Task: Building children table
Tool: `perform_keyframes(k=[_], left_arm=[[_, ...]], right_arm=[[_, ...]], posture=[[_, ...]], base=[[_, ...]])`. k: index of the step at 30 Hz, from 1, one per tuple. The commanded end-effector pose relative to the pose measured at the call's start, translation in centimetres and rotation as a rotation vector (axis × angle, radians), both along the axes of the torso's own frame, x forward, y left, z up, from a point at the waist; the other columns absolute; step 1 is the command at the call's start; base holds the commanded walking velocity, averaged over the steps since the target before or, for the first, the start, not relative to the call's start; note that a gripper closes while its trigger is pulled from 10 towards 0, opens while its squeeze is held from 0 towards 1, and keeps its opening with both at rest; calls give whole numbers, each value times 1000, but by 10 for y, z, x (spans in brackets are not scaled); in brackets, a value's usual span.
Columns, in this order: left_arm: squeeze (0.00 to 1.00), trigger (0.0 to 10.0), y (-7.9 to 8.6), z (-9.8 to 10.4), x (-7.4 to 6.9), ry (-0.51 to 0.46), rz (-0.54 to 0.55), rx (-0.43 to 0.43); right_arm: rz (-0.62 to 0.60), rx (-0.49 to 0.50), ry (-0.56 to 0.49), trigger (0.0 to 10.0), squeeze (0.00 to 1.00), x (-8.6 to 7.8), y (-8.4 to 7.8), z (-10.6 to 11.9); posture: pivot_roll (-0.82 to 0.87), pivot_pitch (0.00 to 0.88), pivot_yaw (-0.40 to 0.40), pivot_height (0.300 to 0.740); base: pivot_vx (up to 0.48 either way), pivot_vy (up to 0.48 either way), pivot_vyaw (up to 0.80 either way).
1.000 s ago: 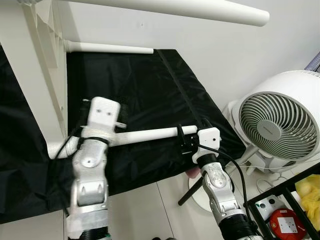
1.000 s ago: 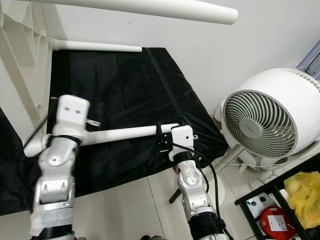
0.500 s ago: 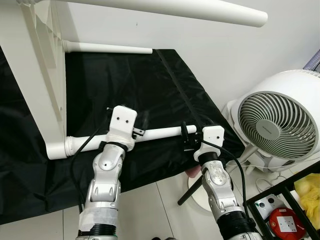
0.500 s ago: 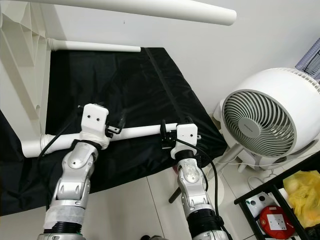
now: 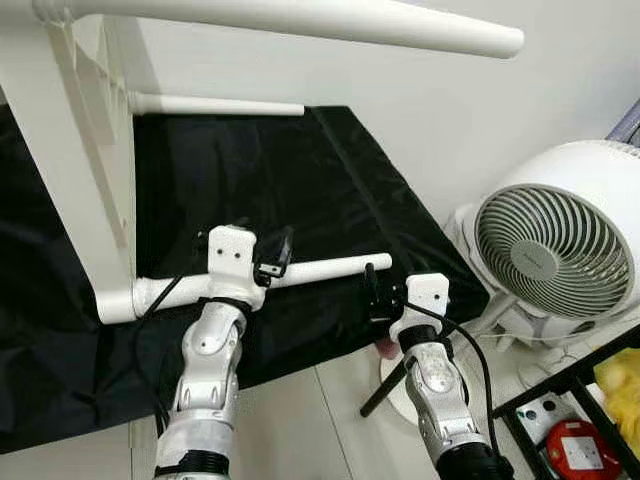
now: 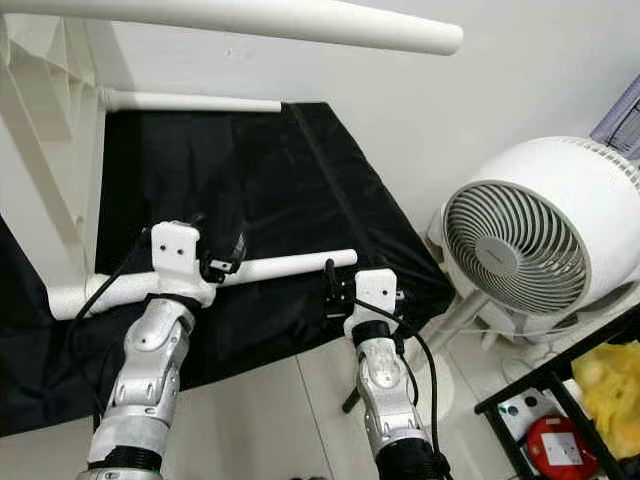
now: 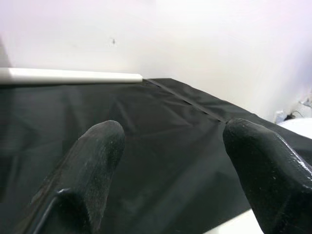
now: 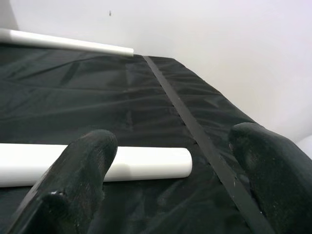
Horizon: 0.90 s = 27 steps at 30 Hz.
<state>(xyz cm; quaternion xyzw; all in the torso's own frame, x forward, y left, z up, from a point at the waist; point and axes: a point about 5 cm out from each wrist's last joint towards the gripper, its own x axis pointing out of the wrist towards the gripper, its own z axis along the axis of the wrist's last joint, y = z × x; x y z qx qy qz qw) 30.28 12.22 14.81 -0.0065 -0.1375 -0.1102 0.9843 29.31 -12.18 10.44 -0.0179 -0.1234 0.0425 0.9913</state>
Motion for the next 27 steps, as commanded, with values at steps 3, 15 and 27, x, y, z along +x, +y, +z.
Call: perform_keyframes(k=[3, 15, 27], left_arm=[[0, 10000, -2, -22, -8, 59, -33, -45], [0, 10000, -19, -19, 7, 52, -116, -30], [0, 10000, -15, -20, 11, 59, -108, -12]], right_arm=[[-20, -3, -2, 10000, 0, -2, -2, -2], [-125, 8, -55, 10000, 0, 2, -14, 8], [-128, -7, -44, 10000, 0, -2, -19, 3]], posture=[[18, 0, -78, 740], [-69, 0, 3, 740], [-44, 0, -25, 740]], base=[[0, 0, 0], [0, 0, 0], [0, 0, 0]])
